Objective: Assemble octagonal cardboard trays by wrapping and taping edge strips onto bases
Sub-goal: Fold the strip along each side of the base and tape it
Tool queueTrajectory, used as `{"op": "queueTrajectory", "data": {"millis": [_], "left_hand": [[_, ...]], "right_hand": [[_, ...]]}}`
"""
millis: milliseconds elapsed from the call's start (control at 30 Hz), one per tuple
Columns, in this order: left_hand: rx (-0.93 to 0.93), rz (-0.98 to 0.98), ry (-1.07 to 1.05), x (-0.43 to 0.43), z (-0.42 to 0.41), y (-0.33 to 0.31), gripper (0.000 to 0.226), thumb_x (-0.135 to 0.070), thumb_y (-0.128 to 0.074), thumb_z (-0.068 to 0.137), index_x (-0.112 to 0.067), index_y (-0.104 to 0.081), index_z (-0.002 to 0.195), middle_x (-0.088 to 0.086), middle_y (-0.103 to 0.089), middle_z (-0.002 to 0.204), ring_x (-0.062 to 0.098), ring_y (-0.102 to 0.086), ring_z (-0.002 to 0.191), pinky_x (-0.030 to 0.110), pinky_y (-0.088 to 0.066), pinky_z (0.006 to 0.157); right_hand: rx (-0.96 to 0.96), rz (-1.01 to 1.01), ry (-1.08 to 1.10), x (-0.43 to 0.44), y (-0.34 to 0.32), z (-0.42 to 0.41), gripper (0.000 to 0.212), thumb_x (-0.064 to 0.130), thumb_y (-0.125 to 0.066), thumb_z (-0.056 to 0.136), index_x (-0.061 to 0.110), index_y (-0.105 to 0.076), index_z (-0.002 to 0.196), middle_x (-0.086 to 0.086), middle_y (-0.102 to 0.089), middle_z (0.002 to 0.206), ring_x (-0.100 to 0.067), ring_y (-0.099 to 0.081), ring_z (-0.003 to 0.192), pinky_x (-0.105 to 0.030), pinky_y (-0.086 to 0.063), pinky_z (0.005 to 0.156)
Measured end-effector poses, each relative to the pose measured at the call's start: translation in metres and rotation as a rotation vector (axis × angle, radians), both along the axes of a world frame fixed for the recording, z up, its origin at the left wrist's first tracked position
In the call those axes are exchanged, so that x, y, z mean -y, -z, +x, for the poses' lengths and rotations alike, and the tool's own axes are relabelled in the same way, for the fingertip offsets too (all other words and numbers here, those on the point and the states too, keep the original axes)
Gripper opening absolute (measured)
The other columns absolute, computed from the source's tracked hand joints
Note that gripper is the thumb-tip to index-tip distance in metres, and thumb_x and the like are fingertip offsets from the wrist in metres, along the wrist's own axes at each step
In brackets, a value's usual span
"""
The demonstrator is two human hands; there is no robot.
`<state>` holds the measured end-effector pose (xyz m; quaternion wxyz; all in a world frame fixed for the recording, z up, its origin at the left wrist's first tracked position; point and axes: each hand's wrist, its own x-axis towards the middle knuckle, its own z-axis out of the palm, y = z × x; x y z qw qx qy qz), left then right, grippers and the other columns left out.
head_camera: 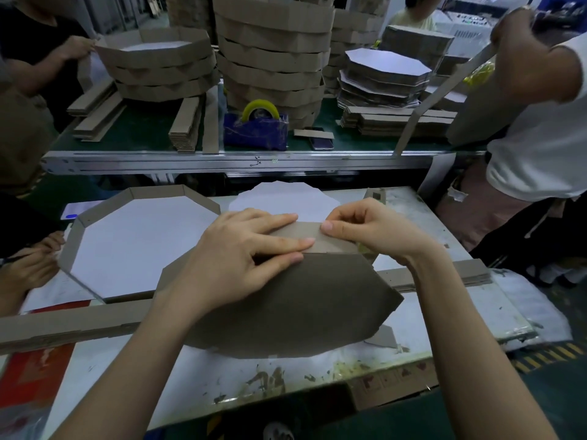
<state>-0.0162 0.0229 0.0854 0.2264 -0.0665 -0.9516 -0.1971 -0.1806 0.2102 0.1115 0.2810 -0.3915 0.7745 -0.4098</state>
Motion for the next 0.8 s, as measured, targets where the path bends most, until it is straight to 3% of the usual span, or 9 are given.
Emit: {"op": "queueTrajectory", "data": {"millis": [100,200,367,467,533,600,733,800], "left_hand": [[0.008,0.066,0.009,0.004,-0.008,0.002,0.031,-0.055,-0.047,0.09,-0.048,-0.061,0.117,-0.011,-0.062,0.129,0.013,-0.058,0.109,0.042,-0.046,0.087],[0.004,0.09,0.021,0.005,-0.014,0.003,0.031,-0.052,-0.049,0.09,-0.046,-0.062,0.117,-0.01,-0.063,0.128,0.013,-0.058,0.109,0.043,-0.046,0.088],[0.027,0.141,0.02,0.008,-0.018,0.002,0.033,-0.05,-0.05,0.088,-0.042,-0.064,0.118,-0.011,-0.062,0.129,0.011,-0.056,0.114,0.046,-0.046,0.091],[0.046,0.163,0.019,0.009,-0.02,0.001,0.033,-0.05,-0.053,0.088,-0.04,-0.068,0.115,-0.014,-0.061,0.129,0.008,-0.056,0.114,0.045,-0.046,0.091],[0.053,0.171,0.003,0.009,-0.023,0.0,0.033,-0.05,-0.054,0.087,-0.04,-0.069,0.115,-0.015,-0.061,0.129,0.007,-0.055,0.116,0.044,-0.045,0.091],[0.063,0.175,-0.013,0.01,-0.027,0.0,0.032,-0.05,-0.054,0.087,-0.04,-0.069,0.114,-0.016,-0.061,0.129,0.005,-0.054,0.118,0.044,-0.045,0.093],[0.076,0.173,-0.04,0.01,-0.035,-0.003,0.032,-0.051,-0.054,0.087,-0.042,-0.069,0.114,-0.018,-0.061,0.129,0.001,-0.052,0.119,0.043,-0.044,0.095],[0.072,0.176,-0.051,0.009,-0.038,-0.003,0.032,-0.052,-0.054,0.087,-0.043,-0.068,0.113,-0.018,-0.061,0.128,0.0,-0.052,0.118,0.043,-0.044,0.096]], "right_hand": [[0.051,-0.188,0.256,0.011,0.023,-0.024,0.021,0.037,-0.062,0.097,0.021,-0.074,0.091,0.011,-0.069,0.078,0.001,-0.063,0.073,-0.011,-0.049,0.061],[0.176,-0.31,0.662,0.02,0.06,-0.065,0.014,0.023,-0.06,0.098,0.014,-0.071,0.1,0.003,-0.067,0.092,-0.011,-0.063,0.094,-0.023,-0.057,0.072],[0.307,-0.065,1.065,0.01,0.138,-0.135,0.027,0.01,-0.051,0.096,0.002,-0.062,0.119,-0.01,-0.059,0.107,-0.031,-0.058,0.1,-0.044,-0.054,0.09],[0.287,0.218,1.133,0.0,0.171,-0.159,0.037,0.014,-0.058,0.093,-0.001,-0.055,0.127,-0.02,-0.05,0.132,-0.041,-0.051,0.117,-0.048,-0.049,0.099],[0.33,0.292,1.154,-0.006,0.182,-0.167,0.046,0.017,-0.06,0.095,0.001,-0.048,0.135,-0.02,-0.034,0.146,-0.043,-0.041,0.129,-0.047,-0.043,0.103],[0.352,0.301,1.127,-0.011,0.19,-0.175,0.056,0.017,-0.059,0.095,0.001,-0.039,0.145,-0.022,-0.03,0.152,-0.041,-0.036,0.137,-0.045,-0.039,0.108],[0.466,0.191,1.178,-0.005,0.19,-0.185,0.043,-0.002,-0.058,0.091,-0.005,-0.049,0.133,-0.023,-0.047,0.14,-0.042,-0.053,0.12,-0.053,-0.052,0.097],[0.513,0.126,1.176,-0.004,0.187,-0.188,0.037,-0.002,-0.053,0.093,-0.004,-0.052,0.13,-0.022,-0.054,0.132,-0.04,-0.059,0.115,-0.054,-0.052,0.097]]}}
